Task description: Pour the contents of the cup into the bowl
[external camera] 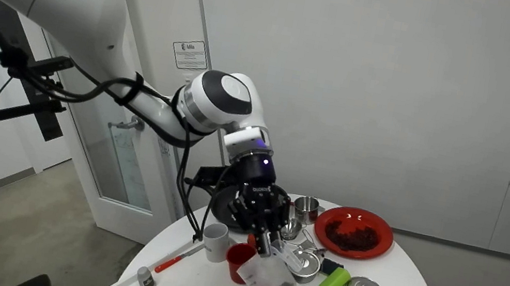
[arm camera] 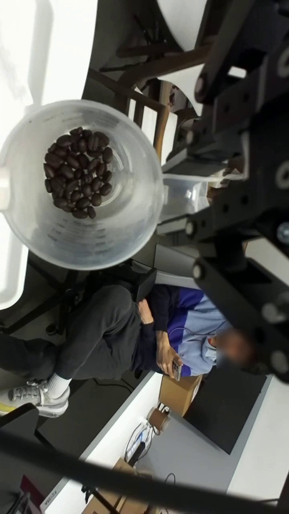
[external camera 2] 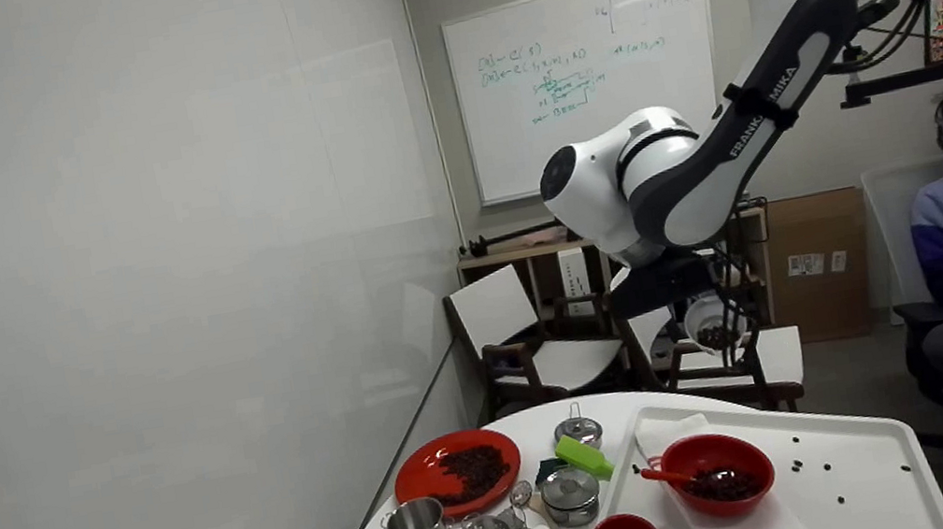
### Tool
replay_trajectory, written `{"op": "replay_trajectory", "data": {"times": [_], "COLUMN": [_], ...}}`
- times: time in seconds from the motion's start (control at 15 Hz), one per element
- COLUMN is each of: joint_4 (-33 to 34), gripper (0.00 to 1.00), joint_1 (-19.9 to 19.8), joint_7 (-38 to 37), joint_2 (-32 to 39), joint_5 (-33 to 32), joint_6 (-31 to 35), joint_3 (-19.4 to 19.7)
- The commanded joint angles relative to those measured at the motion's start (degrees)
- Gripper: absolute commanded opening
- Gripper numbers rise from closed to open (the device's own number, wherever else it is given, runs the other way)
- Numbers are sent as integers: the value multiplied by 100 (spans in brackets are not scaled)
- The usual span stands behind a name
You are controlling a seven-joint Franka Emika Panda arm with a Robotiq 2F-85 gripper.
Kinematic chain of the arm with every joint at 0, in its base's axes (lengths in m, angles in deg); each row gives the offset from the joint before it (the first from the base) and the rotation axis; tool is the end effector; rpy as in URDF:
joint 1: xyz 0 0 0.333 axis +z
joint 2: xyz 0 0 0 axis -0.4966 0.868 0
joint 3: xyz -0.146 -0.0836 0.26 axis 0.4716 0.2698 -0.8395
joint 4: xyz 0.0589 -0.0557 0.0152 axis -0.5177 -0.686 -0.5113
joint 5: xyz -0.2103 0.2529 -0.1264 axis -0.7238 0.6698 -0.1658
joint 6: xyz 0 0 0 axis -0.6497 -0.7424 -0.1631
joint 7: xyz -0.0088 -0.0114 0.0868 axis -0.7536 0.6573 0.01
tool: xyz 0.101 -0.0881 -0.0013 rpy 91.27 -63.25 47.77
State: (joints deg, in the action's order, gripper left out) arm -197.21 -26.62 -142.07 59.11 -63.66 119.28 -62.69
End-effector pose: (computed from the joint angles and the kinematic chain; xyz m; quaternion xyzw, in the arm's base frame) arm 0.5463 -0.1047 0.2573 0.6690 -0.6314 0.1254 0.3716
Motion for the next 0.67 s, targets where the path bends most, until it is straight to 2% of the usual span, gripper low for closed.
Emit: {"op": "replay_trajectory", "data": {"times": [0.0,0.6], "joint_4": [244,621], "gripper": [10,10], "joint_1": [275,481], "joint_7": [-647,-1709], "joint_2": [83,415], "joint_5": [-248,-540], "joint_6": [-560,-1723], "joint_3": [30,-89]}}
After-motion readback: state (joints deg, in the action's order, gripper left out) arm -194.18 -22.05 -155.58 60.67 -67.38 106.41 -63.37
